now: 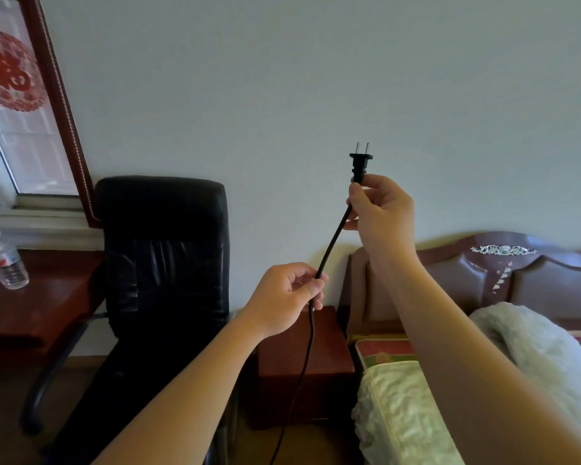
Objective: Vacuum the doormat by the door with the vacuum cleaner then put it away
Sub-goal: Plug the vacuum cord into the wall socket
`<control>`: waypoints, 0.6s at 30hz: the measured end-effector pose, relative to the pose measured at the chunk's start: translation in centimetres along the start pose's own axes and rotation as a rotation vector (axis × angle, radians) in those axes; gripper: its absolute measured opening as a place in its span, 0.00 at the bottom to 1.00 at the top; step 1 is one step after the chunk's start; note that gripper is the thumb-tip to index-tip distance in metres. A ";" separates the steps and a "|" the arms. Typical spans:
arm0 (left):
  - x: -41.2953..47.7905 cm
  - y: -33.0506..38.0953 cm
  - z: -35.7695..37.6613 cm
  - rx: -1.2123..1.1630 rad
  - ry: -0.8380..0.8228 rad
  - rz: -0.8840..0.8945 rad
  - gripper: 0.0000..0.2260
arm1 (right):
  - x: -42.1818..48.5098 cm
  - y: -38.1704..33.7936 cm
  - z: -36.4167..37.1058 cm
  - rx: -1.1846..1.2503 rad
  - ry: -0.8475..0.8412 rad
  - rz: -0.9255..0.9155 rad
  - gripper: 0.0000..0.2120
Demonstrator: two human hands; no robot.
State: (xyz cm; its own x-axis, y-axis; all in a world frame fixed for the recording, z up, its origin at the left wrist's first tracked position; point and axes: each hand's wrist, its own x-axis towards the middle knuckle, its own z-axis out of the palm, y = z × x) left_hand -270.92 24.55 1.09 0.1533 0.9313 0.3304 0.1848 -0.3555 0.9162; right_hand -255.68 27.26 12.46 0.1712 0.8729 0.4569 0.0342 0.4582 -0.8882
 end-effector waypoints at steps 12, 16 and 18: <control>9.9 -6.6 -1.8 0.016 0.033 -0.085 0.06 | 10.4 9.2 4.1 0.077 -0.042 0.064 0.06; 15.3 -9.9 -2.3 0.038 0.086 -0.136 0.06 | 15.9 13.9 5.7 0.149 -0.079 0.131 0.06; 18.2 -11.4 -2.5 0.034 0.116 -0.167 0.07 | 19.1 15.9 6.6 0.181 -0.115 0.158 0.05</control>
State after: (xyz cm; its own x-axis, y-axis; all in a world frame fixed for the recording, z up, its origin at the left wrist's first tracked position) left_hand -272.67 45.73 -2.83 0.0049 0.9797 0.2002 0.2315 -0.1959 0.9529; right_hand -258.32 52.36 7.38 0.0472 0.9444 0.3253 -0.1625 0.3286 -0.9304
